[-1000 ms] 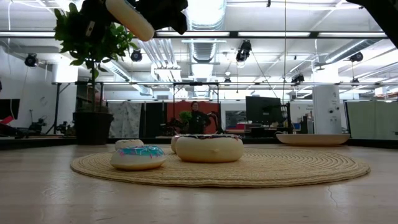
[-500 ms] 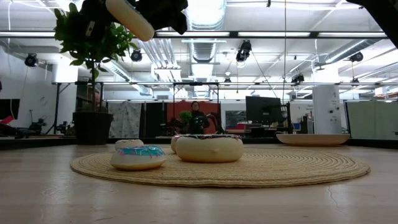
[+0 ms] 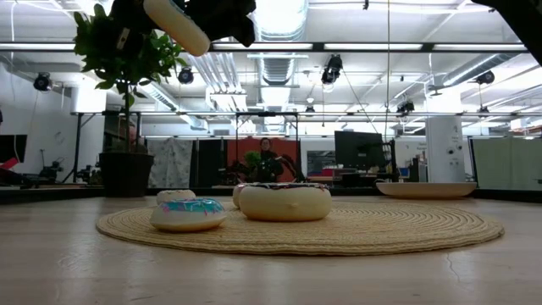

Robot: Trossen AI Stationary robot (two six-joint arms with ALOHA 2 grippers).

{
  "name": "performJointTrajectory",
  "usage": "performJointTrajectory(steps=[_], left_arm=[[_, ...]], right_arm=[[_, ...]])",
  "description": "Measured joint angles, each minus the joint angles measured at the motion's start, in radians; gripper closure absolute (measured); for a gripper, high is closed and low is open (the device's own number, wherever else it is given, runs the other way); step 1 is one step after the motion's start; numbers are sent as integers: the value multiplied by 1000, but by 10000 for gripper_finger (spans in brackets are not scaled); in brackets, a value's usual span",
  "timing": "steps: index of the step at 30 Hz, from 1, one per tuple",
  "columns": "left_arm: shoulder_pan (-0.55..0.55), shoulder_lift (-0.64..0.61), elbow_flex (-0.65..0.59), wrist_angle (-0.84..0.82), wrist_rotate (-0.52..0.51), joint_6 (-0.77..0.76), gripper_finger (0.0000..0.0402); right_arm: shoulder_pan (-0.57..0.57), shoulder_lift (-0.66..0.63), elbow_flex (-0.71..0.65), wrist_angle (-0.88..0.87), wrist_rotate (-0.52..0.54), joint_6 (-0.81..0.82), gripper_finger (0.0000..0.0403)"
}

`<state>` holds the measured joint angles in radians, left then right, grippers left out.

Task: Pick & Place donuts
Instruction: Put the large blue donut on the white plate

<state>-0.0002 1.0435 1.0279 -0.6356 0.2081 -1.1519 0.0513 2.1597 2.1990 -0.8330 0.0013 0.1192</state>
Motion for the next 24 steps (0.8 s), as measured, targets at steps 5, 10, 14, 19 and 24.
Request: performJointTrajectory(steps=[5, 10, 14, 19, 24], left_arm=[[0, 0, 0, 0, 0, 0, 289], [-1, 0, 0, 0, 0, -2, 289], [-1, 0, 0, 3, 0, -2, 289], [-1, 0, 0, 3, 1, -3, 289], [-1, 0, 0, 2, 1, -3, 289]], right_arm=[[0, 0, 0, 0, 0, 0, 268], [0, 0, 0, -1, 0, 0, 258], [0, 0, 0, -2, 0, 0, 231], [0, 0, 0, -2, 1, 0, 198], [0, 0, 0, -2, 1, -6, 177]])
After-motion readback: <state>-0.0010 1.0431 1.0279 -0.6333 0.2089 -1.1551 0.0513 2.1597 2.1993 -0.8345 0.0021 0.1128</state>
